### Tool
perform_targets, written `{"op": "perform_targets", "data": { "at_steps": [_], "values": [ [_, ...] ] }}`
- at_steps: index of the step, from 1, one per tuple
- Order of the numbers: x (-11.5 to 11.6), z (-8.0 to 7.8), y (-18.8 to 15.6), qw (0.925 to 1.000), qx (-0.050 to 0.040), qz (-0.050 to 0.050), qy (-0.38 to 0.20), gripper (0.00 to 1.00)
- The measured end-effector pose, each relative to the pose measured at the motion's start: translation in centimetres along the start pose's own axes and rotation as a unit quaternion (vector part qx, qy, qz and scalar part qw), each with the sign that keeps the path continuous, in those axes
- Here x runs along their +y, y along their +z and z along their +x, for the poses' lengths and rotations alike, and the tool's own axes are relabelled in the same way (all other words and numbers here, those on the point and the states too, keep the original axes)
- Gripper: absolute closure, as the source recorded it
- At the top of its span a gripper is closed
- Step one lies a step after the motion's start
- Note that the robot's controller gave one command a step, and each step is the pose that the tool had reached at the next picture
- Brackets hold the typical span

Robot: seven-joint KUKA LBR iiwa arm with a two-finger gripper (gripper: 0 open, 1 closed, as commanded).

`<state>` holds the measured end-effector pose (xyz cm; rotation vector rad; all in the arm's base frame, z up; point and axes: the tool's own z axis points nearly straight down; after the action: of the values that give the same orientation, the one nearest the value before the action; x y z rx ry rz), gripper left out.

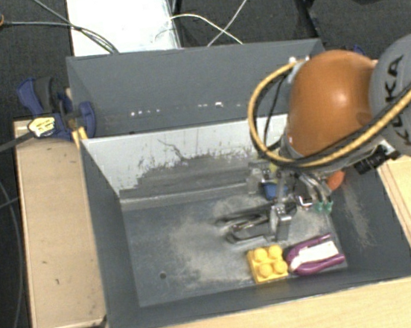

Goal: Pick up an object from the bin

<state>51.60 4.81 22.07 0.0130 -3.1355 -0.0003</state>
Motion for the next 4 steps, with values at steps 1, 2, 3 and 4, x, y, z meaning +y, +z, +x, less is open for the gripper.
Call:
{"op": "perform_targets", "data": {
  "at_steps": [1,2,3,4],
  "values": [
    [0.0,-0.2,-0.5,1.0000,-0.0044,0.000,0.002,0.00],
    [-6.8,-3.2,15.1,0.9969,-0.0037,0.000,0.078,0.00],
    [-6.6,-6.6,5.9,0.9958,-0.0071,0.000,-0.092,0.00],
    [-2.4,-2.9,12.0,0.9956,-0.0039,-0.001,0.094,0.00]
  ]
}}
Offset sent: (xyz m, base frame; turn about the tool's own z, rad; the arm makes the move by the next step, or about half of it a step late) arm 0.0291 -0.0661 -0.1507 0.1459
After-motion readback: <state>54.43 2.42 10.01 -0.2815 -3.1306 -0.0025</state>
